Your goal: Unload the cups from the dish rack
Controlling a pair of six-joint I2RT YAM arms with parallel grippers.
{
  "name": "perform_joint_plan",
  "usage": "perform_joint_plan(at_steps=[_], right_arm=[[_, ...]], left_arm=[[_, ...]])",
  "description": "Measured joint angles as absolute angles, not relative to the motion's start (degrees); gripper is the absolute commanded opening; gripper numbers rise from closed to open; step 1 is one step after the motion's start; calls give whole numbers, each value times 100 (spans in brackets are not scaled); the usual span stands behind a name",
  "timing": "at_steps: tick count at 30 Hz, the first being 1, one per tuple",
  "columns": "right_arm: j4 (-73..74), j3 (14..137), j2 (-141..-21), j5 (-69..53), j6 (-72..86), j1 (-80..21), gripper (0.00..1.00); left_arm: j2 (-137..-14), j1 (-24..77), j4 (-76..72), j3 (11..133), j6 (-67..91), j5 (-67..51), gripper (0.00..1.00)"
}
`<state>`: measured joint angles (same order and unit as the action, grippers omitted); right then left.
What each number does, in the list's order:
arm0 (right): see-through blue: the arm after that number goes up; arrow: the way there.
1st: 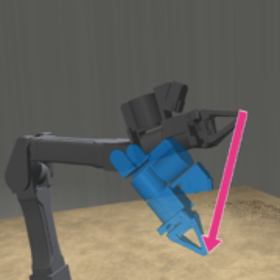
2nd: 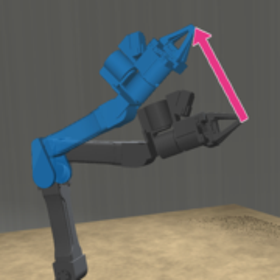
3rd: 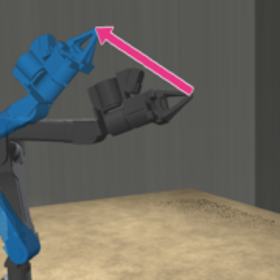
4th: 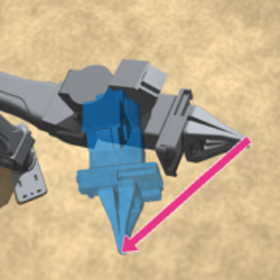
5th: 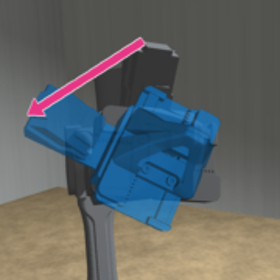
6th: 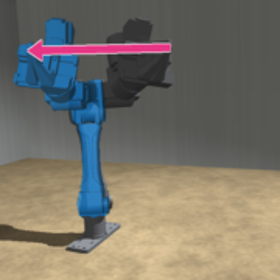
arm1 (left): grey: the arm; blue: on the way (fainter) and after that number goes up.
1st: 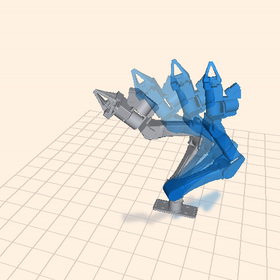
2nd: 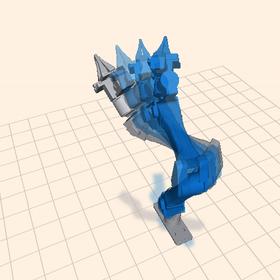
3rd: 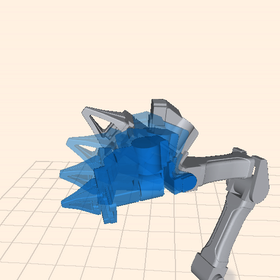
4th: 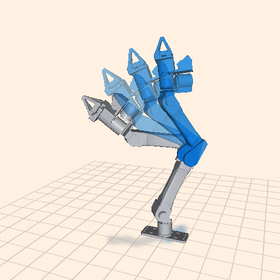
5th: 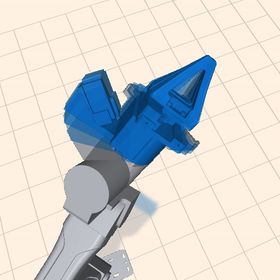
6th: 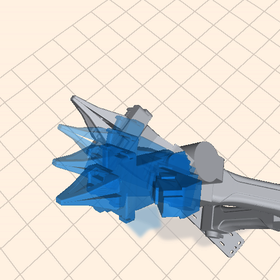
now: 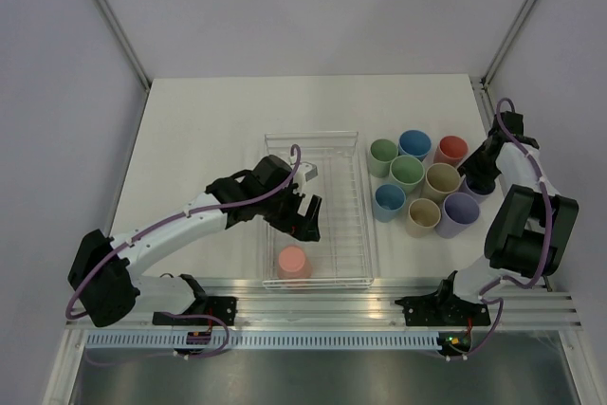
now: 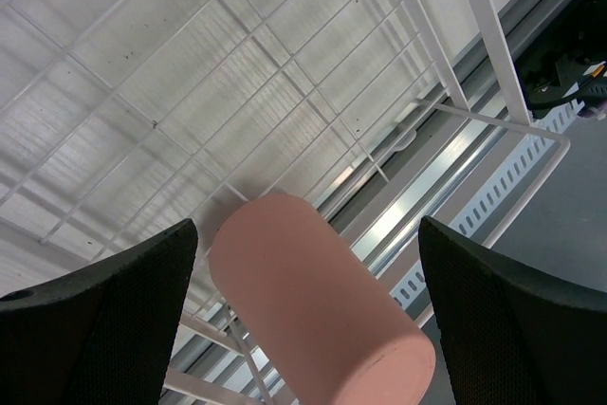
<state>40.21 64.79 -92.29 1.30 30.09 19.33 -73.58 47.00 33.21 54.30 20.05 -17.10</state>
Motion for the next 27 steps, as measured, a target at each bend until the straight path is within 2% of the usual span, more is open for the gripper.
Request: perform_joint_plan(at_steps=[9,12,13,19,24,27], right_arm=[[4340,6938,-8691,93,3017,1933,59],[4506,7164,-8361,60,3024,1933,68],[4560,7249,-8226,19,3024,1933,75],[4805,7618,-7255,-202,2980,1820,91],[4960,7647,-6737,-377,2967,1531,98],[5026,7616,-6639,-473,2954,1426,98]], left_arm=[[-7470,4757,3599,5684,1931,-1625,100],[-7531,4810,3758,5767,1887,-1577,100],[-7553,4845,3813,5793,1874,-1535,100],[-7728,5122,4324,6010,1846,-1194,100],[-7926,5293,4847,6333,1852,-779,100],[-7937,5419,5142,6499,1855,-626,100]])
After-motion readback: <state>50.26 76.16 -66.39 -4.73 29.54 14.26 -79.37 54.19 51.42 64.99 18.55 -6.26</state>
